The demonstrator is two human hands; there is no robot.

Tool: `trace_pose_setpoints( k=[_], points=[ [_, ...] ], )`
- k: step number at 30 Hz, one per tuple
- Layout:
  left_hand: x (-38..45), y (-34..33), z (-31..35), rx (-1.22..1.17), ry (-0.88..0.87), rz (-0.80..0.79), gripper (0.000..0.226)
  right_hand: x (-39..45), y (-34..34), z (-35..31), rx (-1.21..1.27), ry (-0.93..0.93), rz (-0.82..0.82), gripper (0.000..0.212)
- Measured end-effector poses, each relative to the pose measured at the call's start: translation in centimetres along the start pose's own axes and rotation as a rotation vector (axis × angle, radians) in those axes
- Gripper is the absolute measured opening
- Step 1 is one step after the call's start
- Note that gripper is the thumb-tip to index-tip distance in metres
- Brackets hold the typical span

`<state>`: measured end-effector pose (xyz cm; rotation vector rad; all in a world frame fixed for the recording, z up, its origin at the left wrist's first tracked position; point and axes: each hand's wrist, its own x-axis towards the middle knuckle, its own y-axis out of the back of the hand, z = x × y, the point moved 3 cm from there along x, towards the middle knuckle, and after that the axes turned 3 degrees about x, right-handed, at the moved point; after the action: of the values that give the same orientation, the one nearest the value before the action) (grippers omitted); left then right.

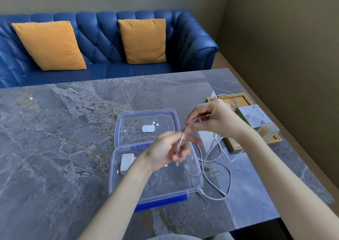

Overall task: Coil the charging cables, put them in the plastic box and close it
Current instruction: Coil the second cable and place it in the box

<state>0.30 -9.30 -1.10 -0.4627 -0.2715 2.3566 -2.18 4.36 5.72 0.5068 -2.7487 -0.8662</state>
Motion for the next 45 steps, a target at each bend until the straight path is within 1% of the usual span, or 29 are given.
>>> trace_pose_setpoints(
  k=[2, 3, 5, 7, 9, 10, 11, 12, 13, 16, 18, 20, 22, 24, 25, 26, 28, 31, 32, 35, 38, 39, 40, 42, 43, 45],
  points=[
    [-0.2, -0.3, 0.3, -0.199, 0.007, -0.055, 0.054, 0.0, -0.1, 0.8, 0.190, 0.021, 0.057, 0.010],
    [-0.2, -0.3, 0.5, -0.270, 0.006, -0.056, 0.055, 0.0, -0.2, 1.3, 0.279, 0.018, 0.088, 0.010],
    [-0.4, -0.4, 0.8, -0.346, -0.007, -0.047, 0.049, -0.3, -0.9, 2.4, 0.419, -0.017, 0.130, 0.009],
    [-0.6, -0.4, 1.4, -0.433, -0.056, -0.087, 0.037, -0.5, -1.9, 3.4, 0.518, -0.072, 0.140, 0.013],
    [-0.6, -0.1, 2.1, -0.564, -0.132, -0.210, 0.025, -0.7, -3.2, 4.1, 0.610, -0.144, 0.119, 0.018],
    [-0.6, -0.1, 2.7, -0.638, -0.163, -0.277, 0.024, -0.8, -3.9, 4.3, 0.646, -0.183, 0.096, 0.019],
    [-0.6, 0.0, 3.2, -0.699, -0.191, -0.309, 0.025, -1.0, -4.5, 4.4, 0.668, -0.217, 0.064, 0.020],
    [-0.4, 0.2, 3.7, -0.723, -0.224, -0.276, 0.028, -1.2, -5.2, 4.4, 0.671, -0.247, 0.022, 0.021],
    [-0.2, 0.5, 4.2, -0.711, -0.260, -0.183, 0.032, -1.4, -5.8, 4.4, 0.661, -0.275, -0.028, 0.022],
    [0.4, 1.6, 5.2, -0.605, -0.356, 0.121, 0.039, -2.1, -6.9, 3.6, 0.569, -0.322, -0.201, 0.026],
    [0.9, 2.7, 5.2, -0.490, -0.410, 0.277, 0.037, -2.3, -7.0, 2.8, 0.494, -0.334, -0.288, 0.027],
    [1.4, 3.7, 4.5, -0.311, -0.426, 0.411, 0.035, -2.3, -6.8, 2.0, 0.399, -0.357, -0.341, 0.025],
    [1.7, 4.1, 3.7, -0.042, -0.425, 0.522, 0.034, -2.2, -6.3, 1.3, 0.191, -0.336, -0.354, 0.023],
    [1.8, 4.1, 2.9, 0.243, -0.373, 0.583, 0.033, -1.7, -5.6, 0.4, -0.108, -0.200, -0.321, 0.021],
    [1.9, 4.1, 2.4, 0.340, -0.334, 0.580, 0.032, -1.4, -5.1, 0.0, -0.250, -0.115, -0.290, 0.020],
    [1.9, 4.0, 2.0, 0.404, -0.288, 0.555, 0.031, -1.1, -4.6, -0.4, -0.362, -0.051, -0.252, 0.018],
    [1.6, 3.5, 1.1, 0.444, -0.199, 0.456, 0.031, -0.5, -3.2, -1.1, -0.465, 0.016, -0.169, 0.015],
    [0.8, 2.3, 0.8, 0.433, -0.123, 0.294, 0.040, 0.1, -1.4, -1.5, -0.461, 0.076, -0.065, 0.011],
    [0.5, 2.1, 0.9, 0.381, -0.101, 0.246, 0.044, 0.4, -0.8, -1.5, -0.452, 0.089, -0.036, 0.011],
    [-0.2, 1.8, 1.1, 0.066, -0.014, 0.107, 0.049, 1.0, 0.6, -1.2, -0.407, 0.134, 0.045, 0.008],
    [-1.2, 1.4, 2.1, -0.178, 0.017, -0.026, 0.046, 1.1, 0.8, -0.5, -0.179, 0.102, 0.040, 0.014],
    [-1.4, 1.2, 2.2, -0.243, 0.015, -0.100, 0.043, 1.1, 0.4, -0.1, -0.077, 0.070, 0.022, 0.016],
    [-1.5, 0.9, 2.4, -0.332, 0.005, -0.207, 0.039, 1.0, -0.2, 0.2, 0.009, 0.051, 0.003, 0.018],
    [-1.7, 0.2, 2.8, -0.624, -0.020, -0.474, 0.038, 1.1, -1.6, 1.1, 0.113, 0.035, -0.032, 0.023],
    [-1.8, 0.1, 3.1, -0.758, -0.010, -0.525, 0.038, 1.1, -2.3, 1.7, 0.144, 0.024, -0.050, 0.021],
    [-1.7, 0.5, 3.3, -0.845, -0.042, -0.476, 0.037, 1.1, -3.7, 2.7, 0.221, -0.020, -0.080, 0.021]
  ],
)
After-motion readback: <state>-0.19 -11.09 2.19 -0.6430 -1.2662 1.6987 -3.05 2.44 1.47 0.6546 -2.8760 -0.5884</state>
